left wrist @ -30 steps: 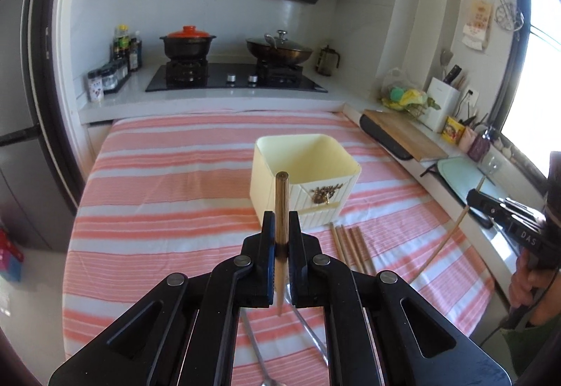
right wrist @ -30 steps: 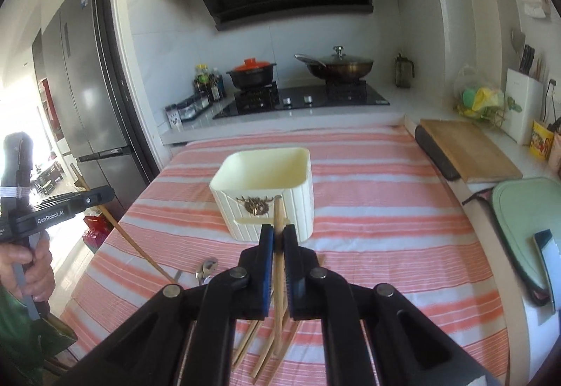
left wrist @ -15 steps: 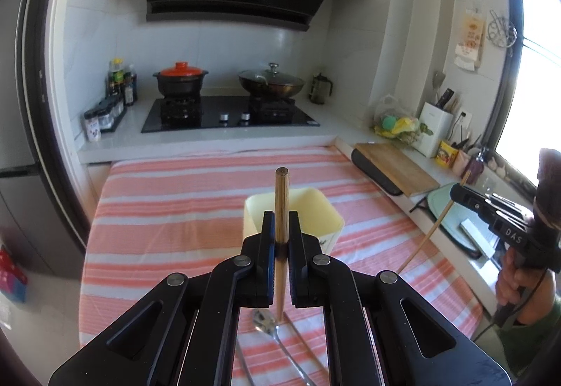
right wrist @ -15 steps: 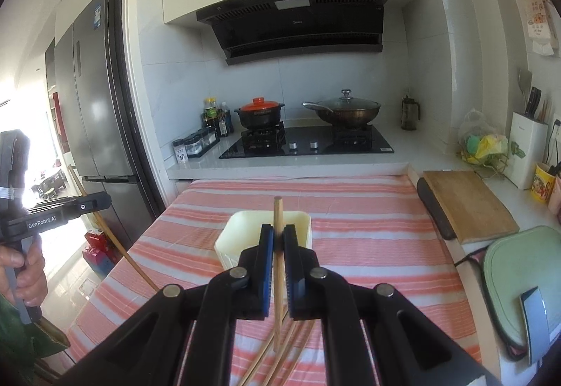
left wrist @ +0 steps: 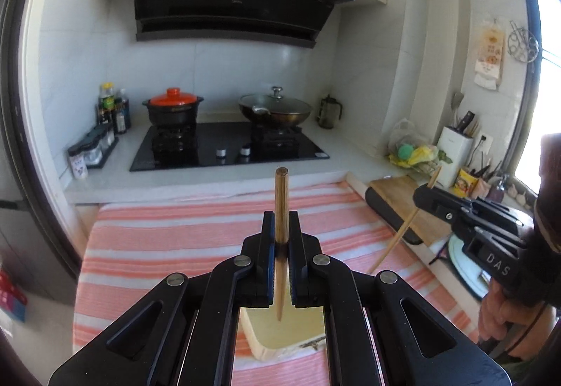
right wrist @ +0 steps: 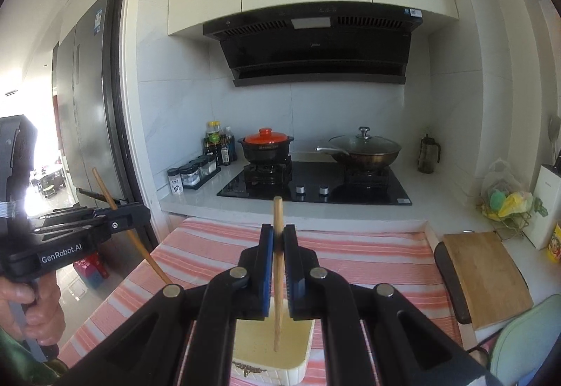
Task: Organize utensils
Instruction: 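Lift the chopstick with the right tool and carry it over the cream holder, then open the right tool to drop the chopstick into the holder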
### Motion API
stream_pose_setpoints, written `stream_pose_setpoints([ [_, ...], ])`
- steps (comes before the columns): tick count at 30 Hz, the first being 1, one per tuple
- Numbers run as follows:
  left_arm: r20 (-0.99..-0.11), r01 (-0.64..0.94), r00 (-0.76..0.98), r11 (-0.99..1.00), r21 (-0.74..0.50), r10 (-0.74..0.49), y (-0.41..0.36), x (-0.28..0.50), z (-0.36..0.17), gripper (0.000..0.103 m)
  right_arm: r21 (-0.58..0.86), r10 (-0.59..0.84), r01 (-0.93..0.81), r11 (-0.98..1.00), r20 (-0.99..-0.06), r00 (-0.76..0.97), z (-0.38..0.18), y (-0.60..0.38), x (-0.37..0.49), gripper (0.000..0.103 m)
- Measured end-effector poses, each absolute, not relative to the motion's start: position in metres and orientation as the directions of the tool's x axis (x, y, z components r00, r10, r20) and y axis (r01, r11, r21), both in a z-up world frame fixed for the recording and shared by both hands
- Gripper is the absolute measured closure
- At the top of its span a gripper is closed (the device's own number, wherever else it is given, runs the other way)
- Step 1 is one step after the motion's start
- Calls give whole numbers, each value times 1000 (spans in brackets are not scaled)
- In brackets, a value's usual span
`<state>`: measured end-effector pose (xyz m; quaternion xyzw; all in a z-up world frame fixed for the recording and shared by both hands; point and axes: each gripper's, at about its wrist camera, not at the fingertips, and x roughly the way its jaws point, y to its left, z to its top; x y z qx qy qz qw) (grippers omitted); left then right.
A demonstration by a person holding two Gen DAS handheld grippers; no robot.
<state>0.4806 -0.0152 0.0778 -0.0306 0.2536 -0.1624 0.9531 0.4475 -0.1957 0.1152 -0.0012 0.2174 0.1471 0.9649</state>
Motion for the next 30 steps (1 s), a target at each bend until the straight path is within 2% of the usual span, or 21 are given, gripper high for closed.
stream_pose_setpoints([
  [7,-599,249,740,951,-181,-308,-32,539,9,99,125,298,-282,951,-610,735,39,-190,519,97],
  [11,-657,236,695,956,-176,-293,-40,558,-20,98,151,308,-282,947,-666,679,8,-189,540,97],
  [13,-687,228,670,959,-171,-282,-44,565,-29,98,157,309,-279,947,-678,667,0,-189,545,93],
  [14,-702,218,657,960,-173,-276,-43,567,-33,91,154,304,-275,949,-681,666,-1,-189,546,93],
  [15,-710,211,648,961,-181,-276,-41,567,-35,76,153,301,-272,950,-682,666,-1,-189,546,85],
  [16,-711,203,648,962,-184,-273,-39,565,-35,68,155,302,-271,950,-678,670,1,-189,544,69],
  [17,-705,193,658,964,-183,-265,-36,560,-33,55,157,304,-270,950,-668,680,4,-191,541,63],
  [18,-697,185,670,966,-178,-257,-31,554,-30,50,153,303,-271,950,-656,691,9,-192,534,59],
  [21,-693,196,674,967,-165,-255,-16,533,-22,49,134,307,-291,947,-642,702,22,-196,513,59],
  [25,-703,199,690,979,-44,-172,4,478,-20,43,81,307,-336,938,-643,702,28,-205,461,59],
  [30,-730,191,676,981,41,-101,25,381,-51,38,13,277,-355,935,-655,704,0,-225,371,59],
])
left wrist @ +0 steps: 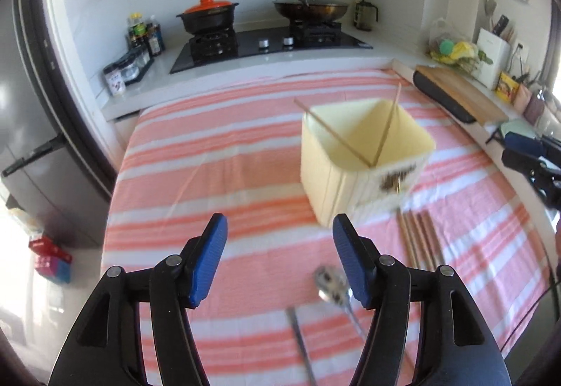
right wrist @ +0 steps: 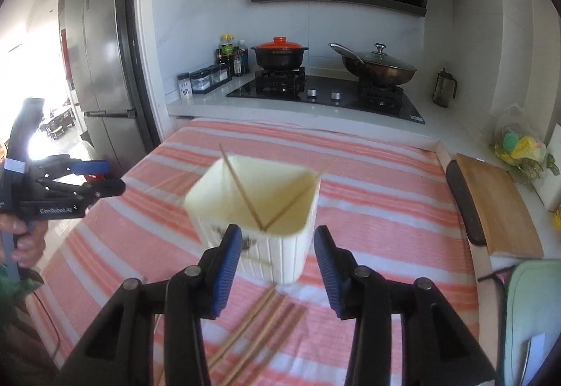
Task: Organize utensils
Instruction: 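Open the right tool to drop the chopstick into the holder, then lower the left tool onto the metal spoon handle and close its fingers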
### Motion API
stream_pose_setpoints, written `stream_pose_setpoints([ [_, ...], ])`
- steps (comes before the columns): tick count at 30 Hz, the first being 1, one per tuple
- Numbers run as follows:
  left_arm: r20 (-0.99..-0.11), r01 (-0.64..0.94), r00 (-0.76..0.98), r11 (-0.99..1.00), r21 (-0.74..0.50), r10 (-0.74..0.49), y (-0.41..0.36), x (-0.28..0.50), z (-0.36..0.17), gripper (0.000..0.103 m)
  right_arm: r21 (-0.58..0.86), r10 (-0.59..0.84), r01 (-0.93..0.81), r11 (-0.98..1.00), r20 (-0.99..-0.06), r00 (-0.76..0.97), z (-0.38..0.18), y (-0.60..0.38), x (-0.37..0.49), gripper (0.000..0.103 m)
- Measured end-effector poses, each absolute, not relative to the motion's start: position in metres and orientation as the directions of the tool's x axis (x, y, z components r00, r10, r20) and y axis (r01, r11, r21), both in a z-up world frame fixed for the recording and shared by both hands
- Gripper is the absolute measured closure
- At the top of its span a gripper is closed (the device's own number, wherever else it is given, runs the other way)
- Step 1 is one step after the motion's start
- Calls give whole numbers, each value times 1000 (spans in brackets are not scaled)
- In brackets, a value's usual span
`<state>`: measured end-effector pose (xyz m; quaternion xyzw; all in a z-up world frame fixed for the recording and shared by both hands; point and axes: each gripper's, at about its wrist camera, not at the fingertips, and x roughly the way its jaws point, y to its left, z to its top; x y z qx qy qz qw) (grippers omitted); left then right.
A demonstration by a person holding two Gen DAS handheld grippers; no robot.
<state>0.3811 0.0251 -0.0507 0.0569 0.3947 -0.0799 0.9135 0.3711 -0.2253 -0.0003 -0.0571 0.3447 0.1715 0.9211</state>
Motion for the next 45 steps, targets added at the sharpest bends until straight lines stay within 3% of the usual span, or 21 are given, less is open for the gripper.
stream_pose_setpoints([
  [7,-758,49,649,998,-49,-69,28,267,-120,38,-48,106,-176,983,-632,768,-74,-251,243,59],
  [12,-752,39,654,996,-75,-82,14,241,-134,29,-64,33,-95,993,-633,774,-110,-259,194,59],
  [29,-709,37,705,998,55,12,-7,233,-129,27,-79,23,-95,992,-638,770,-126,-252,173,59],
  [36,-742,59,663,995,-80,-99,-3,235,-143,27,-61,25,-84,995,-641,767,-130,-254,169,59],
  [40,-749,104,653,993,-57,-112,-26,247,-150,29,-42,38,-85,996,-652,757,-135,-256,170,59],
  [45,-777,109,621,993,-45,-104,-38,283,-164,47,-20,52,-85,996,-649,759,-134,-260,170,59],
])
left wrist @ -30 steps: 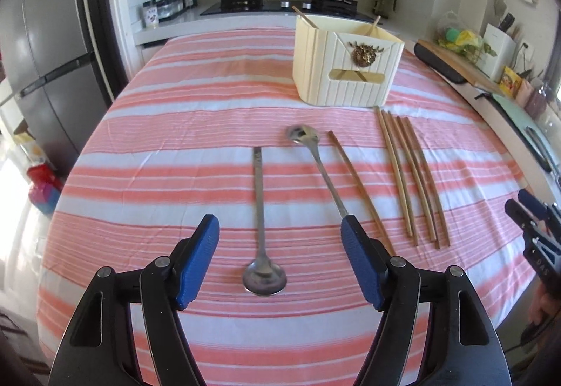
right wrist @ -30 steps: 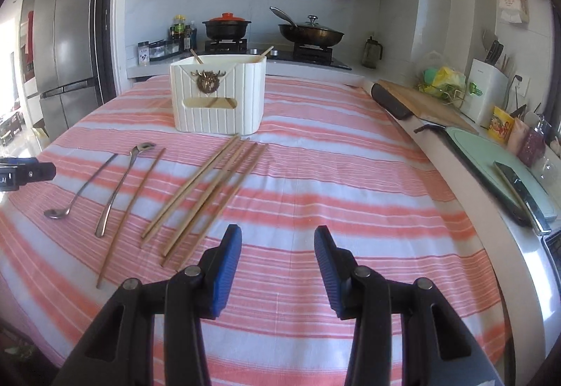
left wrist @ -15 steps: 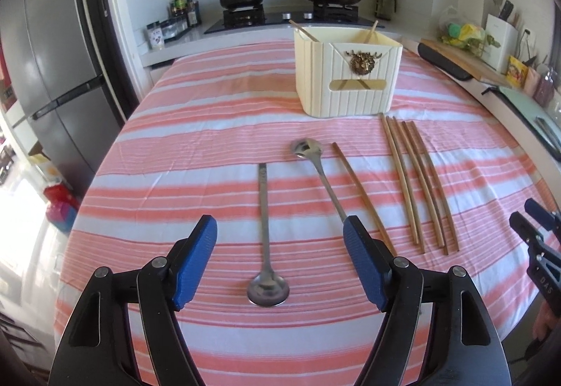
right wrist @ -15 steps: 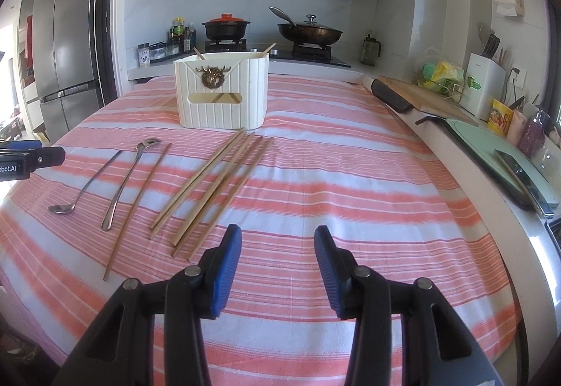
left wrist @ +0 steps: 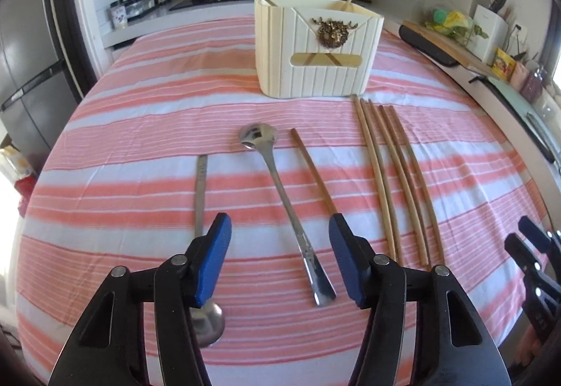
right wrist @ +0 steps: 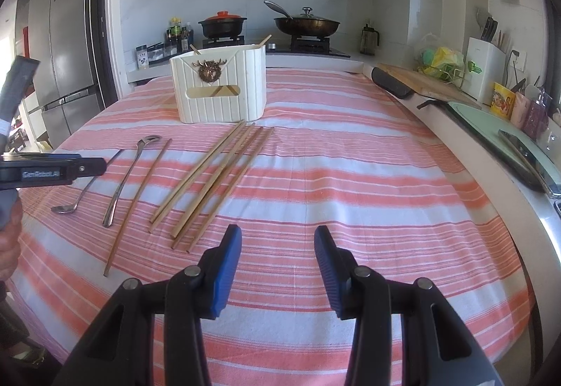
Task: Organize utensils
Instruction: 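Lower the left tool onto the metal spoon handle and close its fingers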
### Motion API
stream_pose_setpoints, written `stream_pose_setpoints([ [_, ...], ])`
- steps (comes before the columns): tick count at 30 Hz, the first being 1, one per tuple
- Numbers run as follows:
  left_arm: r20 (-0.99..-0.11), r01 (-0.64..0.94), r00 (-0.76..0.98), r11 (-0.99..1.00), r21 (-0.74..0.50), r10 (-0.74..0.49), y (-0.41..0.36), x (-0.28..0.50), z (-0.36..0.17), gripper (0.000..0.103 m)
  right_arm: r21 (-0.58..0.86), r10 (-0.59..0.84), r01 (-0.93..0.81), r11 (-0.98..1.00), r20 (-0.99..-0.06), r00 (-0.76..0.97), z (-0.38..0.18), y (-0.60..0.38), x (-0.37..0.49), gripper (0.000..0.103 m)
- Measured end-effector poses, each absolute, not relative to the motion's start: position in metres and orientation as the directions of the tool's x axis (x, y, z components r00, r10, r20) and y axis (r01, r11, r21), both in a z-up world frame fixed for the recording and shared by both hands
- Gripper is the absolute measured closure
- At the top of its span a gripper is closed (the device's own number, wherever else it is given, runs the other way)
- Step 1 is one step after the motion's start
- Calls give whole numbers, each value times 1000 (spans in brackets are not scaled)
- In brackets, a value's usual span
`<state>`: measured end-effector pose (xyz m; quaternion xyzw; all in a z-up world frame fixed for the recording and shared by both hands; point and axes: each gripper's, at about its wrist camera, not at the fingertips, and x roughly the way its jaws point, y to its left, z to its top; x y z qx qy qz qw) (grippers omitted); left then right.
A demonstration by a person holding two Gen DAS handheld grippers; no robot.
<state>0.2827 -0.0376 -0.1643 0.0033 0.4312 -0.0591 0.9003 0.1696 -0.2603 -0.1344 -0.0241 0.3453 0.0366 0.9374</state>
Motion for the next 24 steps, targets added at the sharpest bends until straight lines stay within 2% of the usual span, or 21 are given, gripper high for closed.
stream_pose_setpoints([
  [1,-788,101,607,993,-53,-104,-38,290,-170,50,-16,54,-84,996,-645,762,-133,-262,168,59],
  [3,-812,99,575,994,-55,-102,-40,301,-182,66,-9,54,-78,997,-639,767,-131,-264,167,59],
  [7,-826,132,559,991,6,-70,-53,303,-198,78,11,49,-55,998,-638,768,-130,-273,165,59],
  [8,-821,143,567,990,19,-66,-55,301,-198,90,16,49,-50,999,-639,768,-130,-275,165,59],
  [10,-821,151,567,988,19,-71,-55,300,-197,91,25,47,-40,999,-638,768,-130,-278,164,59],
  [14,-827,128,545,989,-75,-133,-34,302,-192,97,36,46,-30,999,-632,773,-129,-282,164,59],
  [17,-828,113,542,989,-96,-142,-18,302,-188,98,47,54,-32,998,-634,772,-131,-281,163,59],
  [21,-830,92,541,991,-98,-133,-7,301,-189,98,58,67,-38,998,-641,765,-133,-278,162,59],
  [24,-807,112,585,994,-18,-80,-18,292,-182,98,52,64,-40,998,-641,765,-133,-276,161,59],
])
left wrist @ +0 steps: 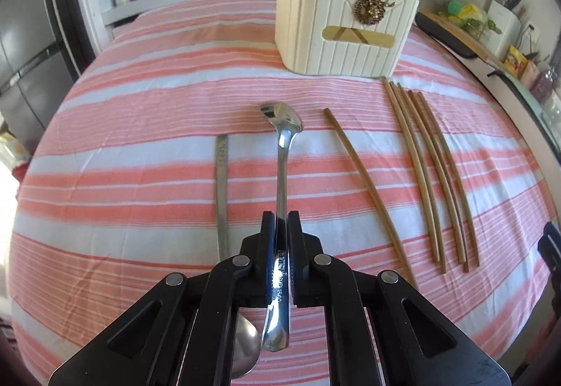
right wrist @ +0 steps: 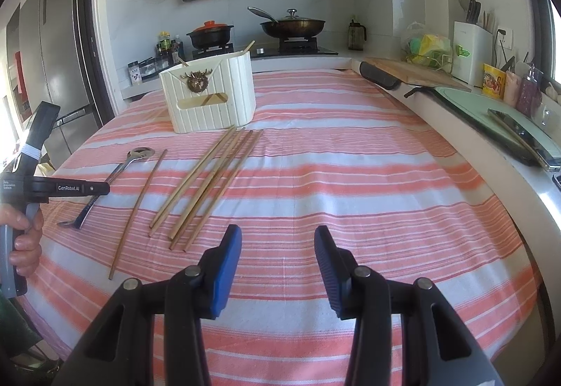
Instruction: Organize utensils
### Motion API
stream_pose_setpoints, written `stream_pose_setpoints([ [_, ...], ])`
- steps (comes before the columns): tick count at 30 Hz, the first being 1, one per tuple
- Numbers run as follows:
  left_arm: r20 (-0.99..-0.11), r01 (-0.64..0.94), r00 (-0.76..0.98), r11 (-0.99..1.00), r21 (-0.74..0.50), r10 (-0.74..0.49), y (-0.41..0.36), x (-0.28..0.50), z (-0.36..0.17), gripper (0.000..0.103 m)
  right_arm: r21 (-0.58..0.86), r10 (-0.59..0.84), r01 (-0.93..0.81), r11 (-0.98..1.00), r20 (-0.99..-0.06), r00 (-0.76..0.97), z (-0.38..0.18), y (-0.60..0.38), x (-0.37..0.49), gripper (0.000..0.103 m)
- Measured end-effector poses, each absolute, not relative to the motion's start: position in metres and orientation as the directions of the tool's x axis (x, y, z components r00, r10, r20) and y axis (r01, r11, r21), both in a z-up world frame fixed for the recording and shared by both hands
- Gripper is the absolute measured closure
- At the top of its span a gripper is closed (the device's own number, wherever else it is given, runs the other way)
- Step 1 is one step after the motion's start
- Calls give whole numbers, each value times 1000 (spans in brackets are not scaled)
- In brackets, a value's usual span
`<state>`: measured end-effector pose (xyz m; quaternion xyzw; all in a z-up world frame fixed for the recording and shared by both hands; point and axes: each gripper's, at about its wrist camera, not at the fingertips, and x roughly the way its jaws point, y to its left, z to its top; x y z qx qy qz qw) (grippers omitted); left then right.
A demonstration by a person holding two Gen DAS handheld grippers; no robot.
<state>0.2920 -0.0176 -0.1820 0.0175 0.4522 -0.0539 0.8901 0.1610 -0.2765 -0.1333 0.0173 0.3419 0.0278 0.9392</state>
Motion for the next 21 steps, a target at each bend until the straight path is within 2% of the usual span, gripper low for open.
stream_pose_setpoints([
  [9,-785,239,615,966,103,-68,-61,280,-186,102,51,60,-35,998,-648,759,-134,-275,161,59],
  [13,-789,258,609,961,101,-80,-63,277,-183,99,49,55,-31,998,-647,760,-134,-275,159,59],
  [16,-789,241,602,970,36,-120,-54,276,-178,99,53,55,-27,998,-647,761,-134,-276,158,59],
  [17,-789,232,600,973,14,-132,-51,278,-176,94,52,54,-26,998,-647,761,-135,-276,158,59],
  [21,-796,230,590,973,5,-135,-53,294,-181,54,62,65,-32,998,-656,752,-137,-274,160,59],
])
